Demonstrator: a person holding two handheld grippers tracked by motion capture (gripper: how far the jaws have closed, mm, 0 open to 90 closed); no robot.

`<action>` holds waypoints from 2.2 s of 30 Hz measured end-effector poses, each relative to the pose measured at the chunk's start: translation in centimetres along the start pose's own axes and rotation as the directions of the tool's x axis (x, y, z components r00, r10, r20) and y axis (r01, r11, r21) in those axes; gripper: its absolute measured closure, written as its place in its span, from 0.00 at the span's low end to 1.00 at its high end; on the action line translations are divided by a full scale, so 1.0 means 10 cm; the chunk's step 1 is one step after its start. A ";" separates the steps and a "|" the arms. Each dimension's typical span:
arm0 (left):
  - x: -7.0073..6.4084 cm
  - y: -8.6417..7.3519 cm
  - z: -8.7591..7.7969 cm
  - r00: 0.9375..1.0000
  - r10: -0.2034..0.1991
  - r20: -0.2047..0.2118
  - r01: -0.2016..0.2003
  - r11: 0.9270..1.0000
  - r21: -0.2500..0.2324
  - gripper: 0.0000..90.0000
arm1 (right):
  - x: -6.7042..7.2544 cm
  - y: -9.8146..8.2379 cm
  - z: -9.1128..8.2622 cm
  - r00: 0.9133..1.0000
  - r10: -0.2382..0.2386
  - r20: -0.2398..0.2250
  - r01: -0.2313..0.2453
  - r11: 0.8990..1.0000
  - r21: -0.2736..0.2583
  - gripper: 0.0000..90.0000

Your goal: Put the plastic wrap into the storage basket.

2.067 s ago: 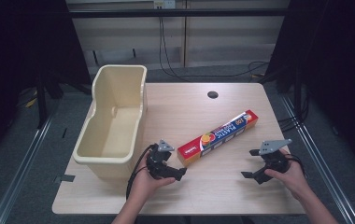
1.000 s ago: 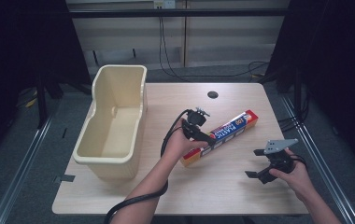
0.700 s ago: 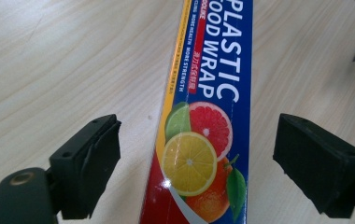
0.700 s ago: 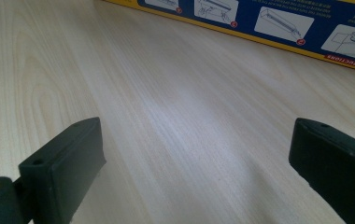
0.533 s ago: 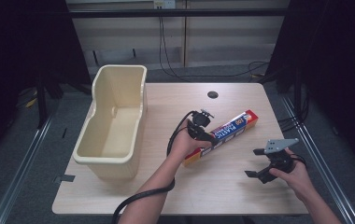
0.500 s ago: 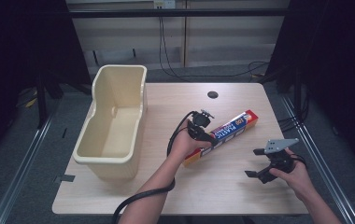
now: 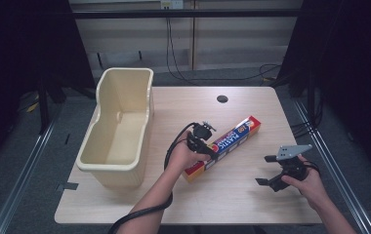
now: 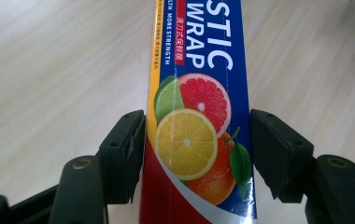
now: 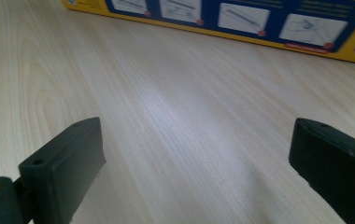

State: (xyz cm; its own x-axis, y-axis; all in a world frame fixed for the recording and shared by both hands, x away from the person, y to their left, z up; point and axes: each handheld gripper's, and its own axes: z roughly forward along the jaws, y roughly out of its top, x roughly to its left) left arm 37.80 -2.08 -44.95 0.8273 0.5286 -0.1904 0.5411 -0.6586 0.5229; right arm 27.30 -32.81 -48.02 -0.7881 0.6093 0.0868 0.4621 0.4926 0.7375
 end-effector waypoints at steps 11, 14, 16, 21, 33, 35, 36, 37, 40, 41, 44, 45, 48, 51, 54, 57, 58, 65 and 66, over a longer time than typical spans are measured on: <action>0.03 0.17 0.13 0.998 -0.054 -0.021 0.053 0.998 -0.030 0.22 | 0.00 0.00 0.00 1.000 0.010 0.000 -0.010 1.000 0.004 0.02; 0.03 0.21 0.17 0.999 -0.041 -0.030 0.040 0.999 -0.010 0.20 | -0.01 -0.01 0.01 1.000 0.006 -0.004 -0.006 1.000 0.003 0.02; 0.02 0.24 0.22 0.998 -0.050 -0.032 0.050 0.999 -0.014 0.19 | -0.01 -0.01 0.01 1.000 0.004 -0.004 -0.004 1.000 0.006 0.02; 0.03 0.30 0.29 0.997 -0.055 -0.054 0.055 0.998 0.001 0.18 | 0.00 0.00 0.02 1.000 0.004 0.001 -0.004 1.000 0.008 0.02; -0.05 0.41 0.35 0.998 -0.007 -0.066 0.013 0.997 0.082 0.43 | -0.02 -0.02 -0.02 1.000 0.008 0.007 -0.008 1.000 -0.006 0.02; -0.07 0.43 0.32 0.997 -0.018 -0.077 0.027 0.993 0.119 0.44 | -0.02 -0.02 -0.02 1.000 0.009 0.006 -0.009 1.000 -0.008 0.02; -0.07 0.43 0.29 0.997 -0.020 -0.076 0.029 0.992 0.124 0.45 | -0.02 -0.02 -0.01 1.000 0.006 0.003 -0.006 1.000 -0.007 0.02; -0.07 0.44 0.27 0.996 -0.022 -0.082 0.032 0.992 0.123 0.45 | -0.02 -0.02 -0.01 1.000 0.004 -0.001 -0.004 1.000 -0.008 0.02; -0.05 0.45 0.15 0.996 -0.038 -0.076 0.048 0.990 0.133 0.45 | -0.01 -0.01 -0.01 1.000 0.006 -0.002 -0.006 1.000 -0.003 0.02; -0.04 0.45 0.10 0.996 -0.047 -0.071 0.056 0.989 0.139 0.45 | -0.01 -0.01 -0.01 1.000 0.006 -0.002 -0.006 1.000 -0.004 0.02; -0.01 0.47 -0.07 0.996 -0.057 -0.069 0.069 0.983 0.172 0.45 | -0.01 0.00 -0.01 1.000 0.004 -0.005 -0.004 1.000 -0.004 0.02; 0.00 0.47 -0.11 0.996 -0.059 -0.069 0.070 0.982 0.174 0.45 | -0.01 0.00 0.00 1.000 0.001 -0.004 -0.001 1.000 -0.006 0.02; 0.04 0.47 -0.27 0.994 -0.087 -0.067 0.098 0.980 0.171 0.45 | 0.00 0.00 0.00 1.000 -0.001 -0.001 0.001 1.000 -0.006 0.02; 0.05 0.48 -0.40 0.991 -0.112 -0.071 0.122 0.980 0.157 0.45 | 0.00 0.00 0.00 1.000 0.002 -0.005 -0.002 1.000 -0.006 0.02; 0.07 0.51 -0.56 0.990 -0.110 -0.088 0.123 0.980 0.157 0.45 | 0.01 0.01 0.00 1.000 0.003 -0.002 -0.003 1.000 -0.002 0.02; 0.09 0.52 -0.70 0.989 -0.117 -0.085 0.130 0.979 0.158 0.45 | 0.01 0.01 0.01 1.000 -0.005 -0.004 0.005 1.000 -0.008 0.02; 0.09 0.53 -0.74 0.988 -0.126 -0.091 0.138 0.979 0.150 0.45 | 0.01 0.01 0.01 1.000 -0.003 -0.002 0.003 1.000 -0.007 0.02; 0.15 0.54 -0.99 0.979 -0.169 -0.114 0.185 0.972 0.148 0.45 | 0.01 0.01 0.01 1.000 -0.005 -0.012 0.005 1.000 -0.007 0.02; 0.16 0.54 -1.02 0.979 -0.172 -0.113 0.188 0.971 0.147 0.45 | 0.01 0.01 0.01 1.000 -0.004 -0.013 0.004 1.000 -0.007 0.02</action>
State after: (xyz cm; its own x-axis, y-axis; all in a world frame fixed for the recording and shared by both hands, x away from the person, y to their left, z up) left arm 40.53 0.69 -33.94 0.6994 0.6911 -0.1820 0.7029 -0.6191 0.3502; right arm 27.37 -32.62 -48.00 -0.7953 0.5991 0.0923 0.4560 0.4910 0.7423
